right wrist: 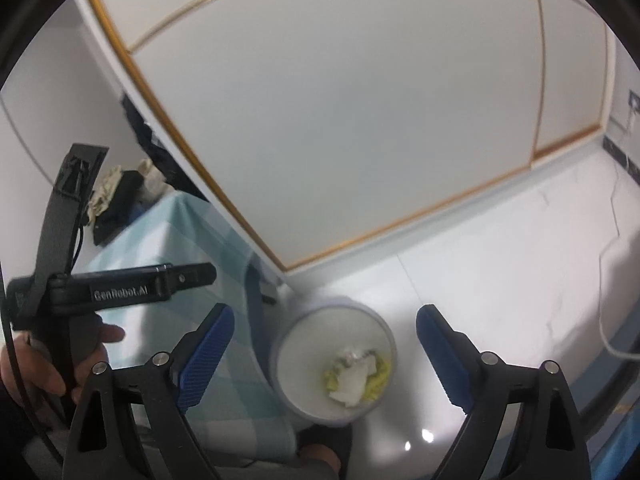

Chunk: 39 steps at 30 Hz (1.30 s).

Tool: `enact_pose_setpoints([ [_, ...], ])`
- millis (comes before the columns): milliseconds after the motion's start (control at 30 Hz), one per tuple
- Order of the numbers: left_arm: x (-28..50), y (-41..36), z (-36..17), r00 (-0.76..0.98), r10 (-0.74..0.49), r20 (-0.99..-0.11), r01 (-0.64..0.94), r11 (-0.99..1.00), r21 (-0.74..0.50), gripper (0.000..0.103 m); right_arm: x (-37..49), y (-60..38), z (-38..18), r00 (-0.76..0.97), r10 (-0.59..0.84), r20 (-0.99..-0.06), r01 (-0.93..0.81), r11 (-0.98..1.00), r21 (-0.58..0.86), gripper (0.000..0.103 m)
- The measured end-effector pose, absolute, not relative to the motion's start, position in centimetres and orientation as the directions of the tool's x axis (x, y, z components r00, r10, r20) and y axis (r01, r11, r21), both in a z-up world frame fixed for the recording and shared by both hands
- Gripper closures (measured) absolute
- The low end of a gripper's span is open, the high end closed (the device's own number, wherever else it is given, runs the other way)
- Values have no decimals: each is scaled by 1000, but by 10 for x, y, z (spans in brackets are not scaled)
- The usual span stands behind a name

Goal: Collect trash
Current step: 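Move both open tools back over the checked tablecloth, then lower the right tool onto the white plastic bag and close it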

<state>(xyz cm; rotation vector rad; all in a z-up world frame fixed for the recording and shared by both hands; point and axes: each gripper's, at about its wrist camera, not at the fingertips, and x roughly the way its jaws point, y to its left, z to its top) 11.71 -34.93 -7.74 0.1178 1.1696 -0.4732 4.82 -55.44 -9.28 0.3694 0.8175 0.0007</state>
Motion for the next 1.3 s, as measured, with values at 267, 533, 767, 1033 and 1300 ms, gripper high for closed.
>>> enact_pose_setpoints([
  [267, 111, -289, -31, 444, -315, -839, 330, 928, -174, 24, 45, -505, -23, 778, 107, -619, 88, 957, 275, 9],
  [533, 102, -207, 8, 586, -258, -769, 193, 965, -176, 24, 46, -433, 23, 811, 169, -560, -53, 975, 218, 9],
  [767, 88, -151, 26, 681, -183, -709, 103, 983, -155, 19, 43, -362, 42, 821, 257, -510, -185, 964, 189, 9],
  [1033, 74, -86, 27, 737, -82, -671, -6, 992, -128, 17, 44, -295, 38, 790, 351, -502, -304, 936, 176, 9],
  [1300, 74, -24, 5, 725, -8, -689, -89, 991, -105, 14, 55, -239, 19, 694, 456, -557, -417, 886, 205, 9],
])
